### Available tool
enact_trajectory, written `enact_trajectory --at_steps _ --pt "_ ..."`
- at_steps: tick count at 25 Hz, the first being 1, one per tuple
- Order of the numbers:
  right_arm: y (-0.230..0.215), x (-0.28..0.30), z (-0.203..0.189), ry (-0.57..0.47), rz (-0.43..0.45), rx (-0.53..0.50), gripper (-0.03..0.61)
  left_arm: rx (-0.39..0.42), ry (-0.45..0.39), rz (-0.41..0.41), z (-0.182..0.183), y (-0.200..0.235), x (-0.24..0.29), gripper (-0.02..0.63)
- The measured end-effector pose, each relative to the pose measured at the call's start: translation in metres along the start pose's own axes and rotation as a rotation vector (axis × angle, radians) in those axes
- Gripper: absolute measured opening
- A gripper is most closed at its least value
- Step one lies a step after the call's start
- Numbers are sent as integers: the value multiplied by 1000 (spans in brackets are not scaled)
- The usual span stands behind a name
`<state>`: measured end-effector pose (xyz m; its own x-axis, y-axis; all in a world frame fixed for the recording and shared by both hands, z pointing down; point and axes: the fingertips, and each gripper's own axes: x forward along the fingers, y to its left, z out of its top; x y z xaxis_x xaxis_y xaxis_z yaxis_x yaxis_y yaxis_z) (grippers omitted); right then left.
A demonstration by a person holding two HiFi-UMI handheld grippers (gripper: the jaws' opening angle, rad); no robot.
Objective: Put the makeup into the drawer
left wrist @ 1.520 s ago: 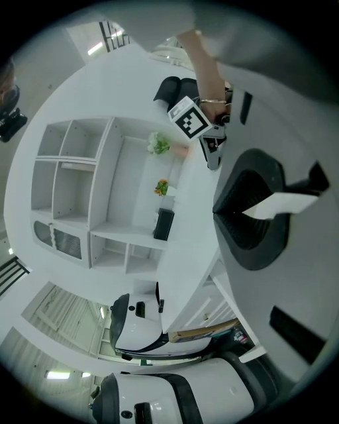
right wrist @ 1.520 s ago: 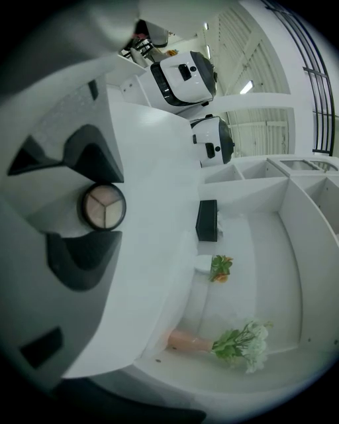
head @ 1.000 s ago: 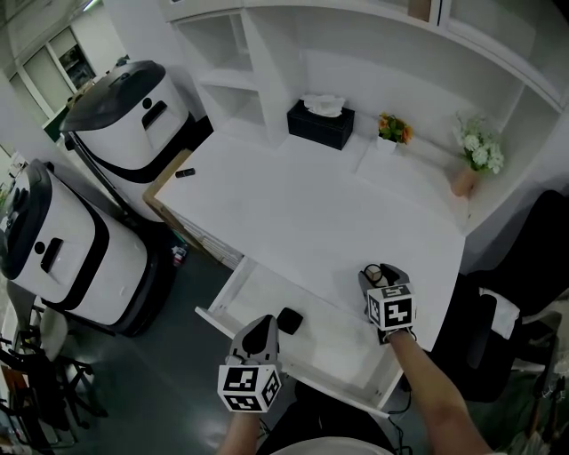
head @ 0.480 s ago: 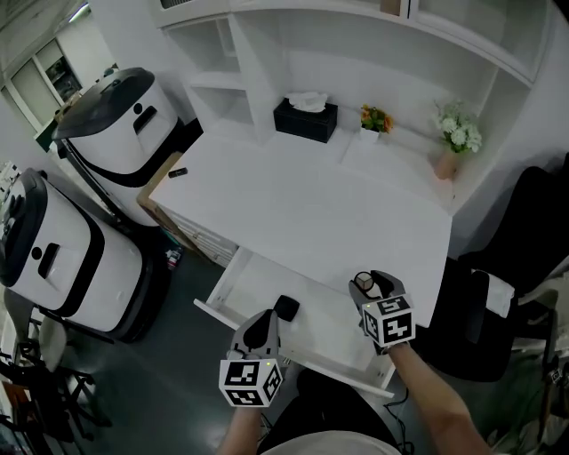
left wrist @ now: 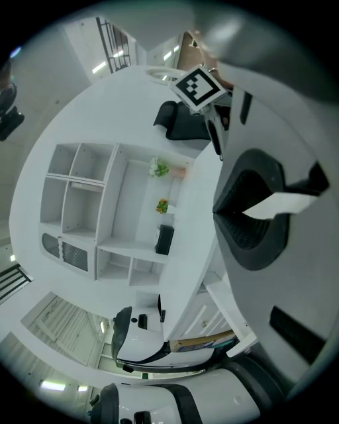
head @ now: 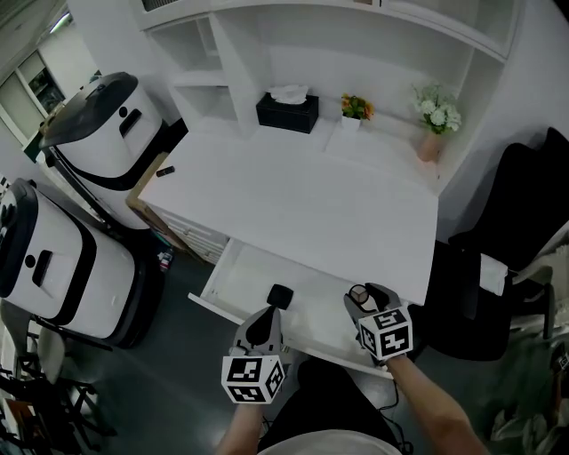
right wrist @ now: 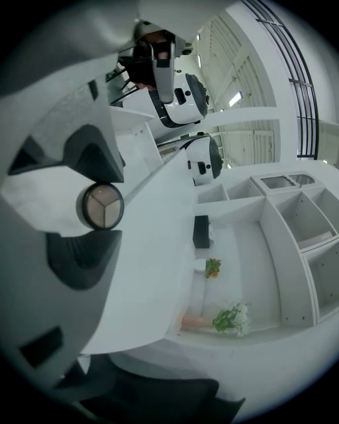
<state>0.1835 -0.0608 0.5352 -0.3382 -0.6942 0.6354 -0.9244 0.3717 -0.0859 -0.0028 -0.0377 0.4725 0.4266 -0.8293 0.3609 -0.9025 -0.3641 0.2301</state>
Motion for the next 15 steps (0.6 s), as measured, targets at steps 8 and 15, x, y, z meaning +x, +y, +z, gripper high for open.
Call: enact_trajectory --at_steps 8,15 --pt "3 -3 -39 55 0 -1 218 17 21 -34 -10 -10 1 2" --pt "5 5 -69 115 14 -23 218 25 43 -38 -19 -12 1 2"
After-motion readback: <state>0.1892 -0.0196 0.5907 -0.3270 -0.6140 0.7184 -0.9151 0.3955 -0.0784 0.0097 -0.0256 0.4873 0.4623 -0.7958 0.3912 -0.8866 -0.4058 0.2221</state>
